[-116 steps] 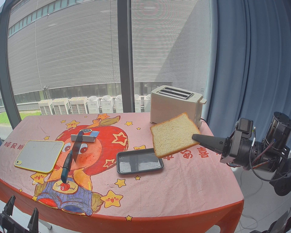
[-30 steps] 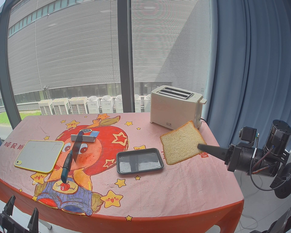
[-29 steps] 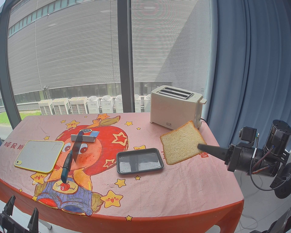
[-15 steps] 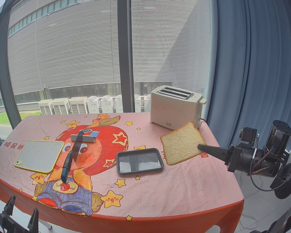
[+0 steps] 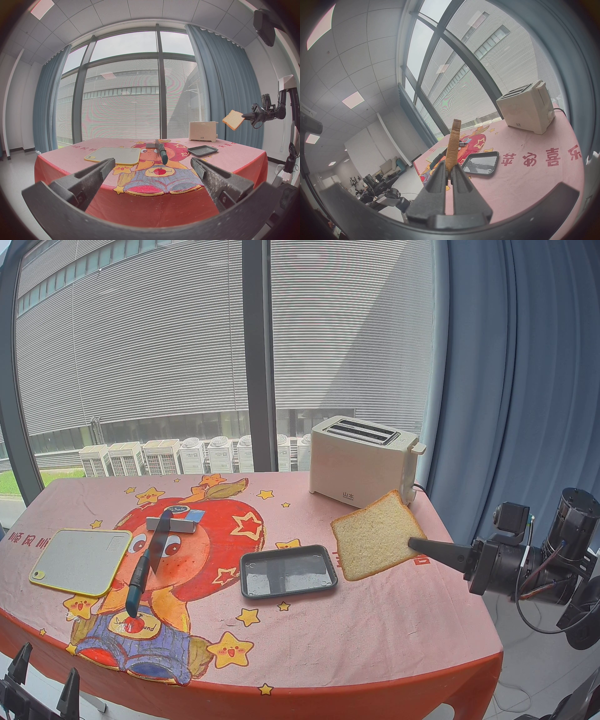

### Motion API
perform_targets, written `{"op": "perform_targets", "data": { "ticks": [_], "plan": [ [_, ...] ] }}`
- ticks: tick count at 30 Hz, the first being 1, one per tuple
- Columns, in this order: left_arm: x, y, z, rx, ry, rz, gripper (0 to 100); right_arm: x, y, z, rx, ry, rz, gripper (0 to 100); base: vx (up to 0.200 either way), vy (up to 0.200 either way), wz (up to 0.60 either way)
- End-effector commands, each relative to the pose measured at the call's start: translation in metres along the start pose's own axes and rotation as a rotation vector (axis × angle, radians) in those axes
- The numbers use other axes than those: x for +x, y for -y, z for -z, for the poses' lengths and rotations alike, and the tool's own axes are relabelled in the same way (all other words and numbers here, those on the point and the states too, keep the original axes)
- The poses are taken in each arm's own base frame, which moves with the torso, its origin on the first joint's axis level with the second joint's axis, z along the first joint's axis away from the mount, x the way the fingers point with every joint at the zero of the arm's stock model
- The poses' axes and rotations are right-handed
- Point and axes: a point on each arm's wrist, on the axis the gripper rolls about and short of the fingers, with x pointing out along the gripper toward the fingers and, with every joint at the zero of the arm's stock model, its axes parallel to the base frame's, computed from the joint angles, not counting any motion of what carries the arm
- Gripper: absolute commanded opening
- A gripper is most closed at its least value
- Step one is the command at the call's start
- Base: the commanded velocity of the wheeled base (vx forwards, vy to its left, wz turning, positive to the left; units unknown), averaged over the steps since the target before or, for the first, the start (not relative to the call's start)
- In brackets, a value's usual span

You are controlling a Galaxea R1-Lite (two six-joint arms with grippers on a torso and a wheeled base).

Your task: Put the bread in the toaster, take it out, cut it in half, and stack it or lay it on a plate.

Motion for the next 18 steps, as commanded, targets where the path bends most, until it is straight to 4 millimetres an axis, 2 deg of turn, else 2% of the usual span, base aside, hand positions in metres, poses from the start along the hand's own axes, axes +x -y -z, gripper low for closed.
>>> {"op": "perform_targets", "data": {
  "ticks": [1,18],
  "plan": [
    [0.0001,0.0,0.0053,0.0,-0.002,0.0,100,-0.0008,0.0001,-0.0011,-0.011,0.006,0.001,0,0.0,0.0,0.0],
    [0.0001,0.0,0.0053,0.0,-0.002,0.0,100,-0.0018,0.0023,-0.0012,-0.031,0.003,0.014,0,0.0,0.0,0.0]
  ]
}}
